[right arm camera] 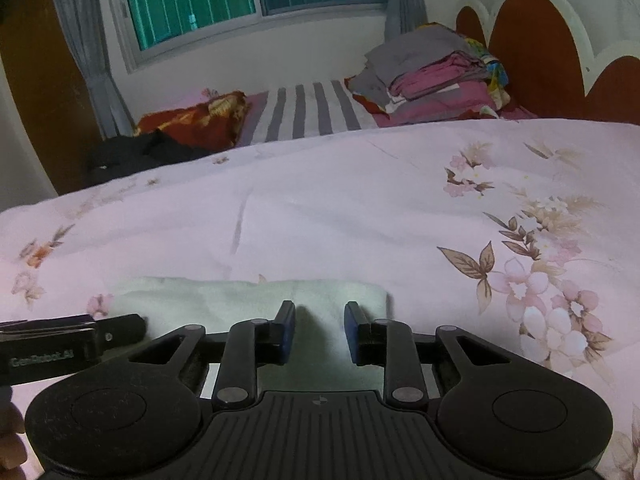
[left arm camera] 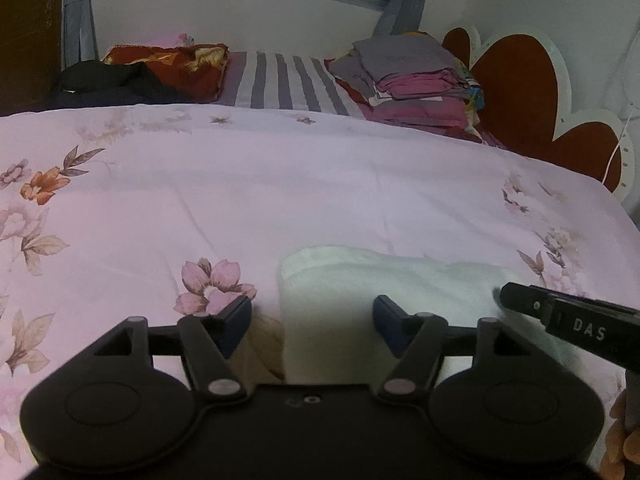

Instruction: Fold small clothes

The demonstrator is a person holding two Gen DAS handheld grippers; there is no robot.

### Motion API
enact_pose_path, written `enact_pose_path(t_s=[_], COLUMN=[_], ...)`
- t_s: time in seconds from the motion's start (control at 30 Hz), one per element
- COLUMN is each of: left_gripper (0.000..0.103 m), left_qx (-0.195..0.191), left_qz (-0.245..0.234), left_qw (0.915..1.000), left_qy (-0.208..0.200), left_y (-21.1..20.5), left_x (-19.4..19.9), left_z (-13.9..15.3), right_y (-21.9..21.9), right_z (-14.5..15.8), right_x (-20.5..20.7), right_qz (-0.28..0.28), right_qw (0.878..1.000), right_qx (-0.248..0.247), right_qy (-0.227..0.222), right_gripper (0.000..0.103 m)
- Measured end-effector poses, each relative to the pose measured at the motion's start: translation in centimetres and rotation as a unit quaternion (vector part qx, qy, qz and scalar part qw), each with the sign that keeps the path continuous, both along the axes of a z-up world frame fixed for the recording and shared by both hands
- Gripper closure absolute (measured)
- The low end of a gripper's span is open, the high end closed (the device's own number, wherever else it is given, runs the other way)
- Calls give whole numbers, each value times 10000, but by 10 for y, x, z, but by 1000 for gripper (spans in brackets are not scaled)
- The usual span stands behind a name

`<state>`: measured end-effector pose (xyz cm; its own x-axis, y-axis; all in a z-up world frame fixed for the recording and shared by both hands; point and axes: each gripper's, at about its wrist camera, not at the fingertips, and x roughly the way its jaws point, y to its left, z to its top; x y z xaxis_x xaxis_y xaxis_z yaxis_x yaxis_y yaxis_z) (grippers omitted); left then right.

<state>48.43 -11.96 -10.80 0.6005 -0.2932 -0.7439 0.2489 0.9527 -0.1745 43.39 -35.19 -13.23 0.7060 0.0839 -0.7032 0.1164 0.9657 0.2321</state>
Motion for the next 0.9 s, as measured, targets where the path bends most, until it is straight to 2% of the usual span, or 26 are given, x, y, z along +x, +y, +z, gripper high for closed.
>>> enact_pose_path(t_s=[0.1, 0.47, 0.7, 0.9], left_gripper=[39, 39, 43, 41], left_qx=[0, -86, -88, -148], left_qz=[-45, -383, -514, -514], left_qw=[10000, 9992, 9985, 9980], left_qy=[-11, -19, 137, 326], left_y=[1, 5, 14, 22], left_x=[-6, -40, -76, -89], left_z=[5, 19, 4, -19], right_y=[-2, -4, 2, 3], right_z=[6, 20, 22, 12], right_x=[-10, -55, -98, -133], right_qz=[-11, 18, 229, 234], right_qw=[9999, 9998, 9996, 9994], right_qx=[171, 179, 107, 235], right_qy=[-6, -76, -115, 48], right_gripper=[76, 76, 76, 76])
